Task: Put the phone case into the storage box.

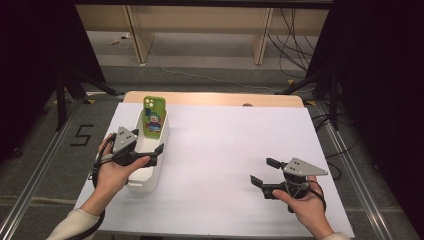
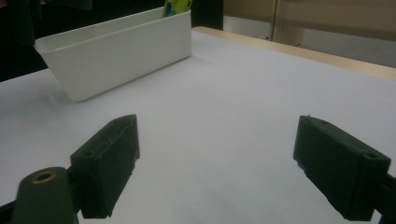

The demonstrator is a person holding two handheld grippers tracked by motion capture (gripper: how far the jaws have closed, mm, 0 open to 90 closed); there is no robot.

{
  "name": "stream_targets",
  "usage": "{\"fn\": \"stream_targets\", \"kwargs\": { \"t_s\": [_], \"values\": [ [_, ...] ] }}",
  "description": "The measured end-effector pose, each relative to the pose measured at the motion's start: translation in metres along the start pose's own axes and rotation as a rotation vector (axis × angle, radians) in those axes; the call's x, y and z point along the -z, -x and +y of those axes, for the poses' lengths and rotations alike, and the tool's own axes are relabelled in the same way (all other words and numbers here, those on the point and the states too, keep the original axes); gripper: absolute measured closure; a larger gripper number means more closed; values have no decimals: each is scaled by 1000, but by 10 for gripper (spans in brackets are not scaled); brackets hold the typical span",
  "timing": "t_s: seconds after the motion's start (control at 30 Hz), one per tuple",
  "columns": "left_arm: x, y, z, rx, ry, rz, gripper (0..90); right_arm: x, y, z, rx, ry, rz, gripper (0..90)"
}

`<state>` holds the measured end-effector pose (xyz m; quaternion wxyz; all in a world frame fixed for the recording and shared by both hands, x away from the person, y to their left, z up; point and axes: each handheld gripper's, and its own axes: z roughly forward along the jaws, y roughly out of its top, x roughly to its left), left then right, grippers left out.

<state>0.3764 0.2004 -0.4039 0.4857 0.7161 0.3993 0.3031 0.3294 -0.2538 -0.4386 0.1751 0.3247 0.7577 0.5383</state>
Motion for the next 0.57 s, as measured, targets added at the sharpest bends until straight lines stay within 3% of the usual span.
{"fn": "stream_targets", "kwargs": {
  "t_s": [0.57],
  "values": [
    [4, -1, 1, 10, 15, 0, 39, 0, 0, 0, -1, 4, -3, 156]
  ]
}}
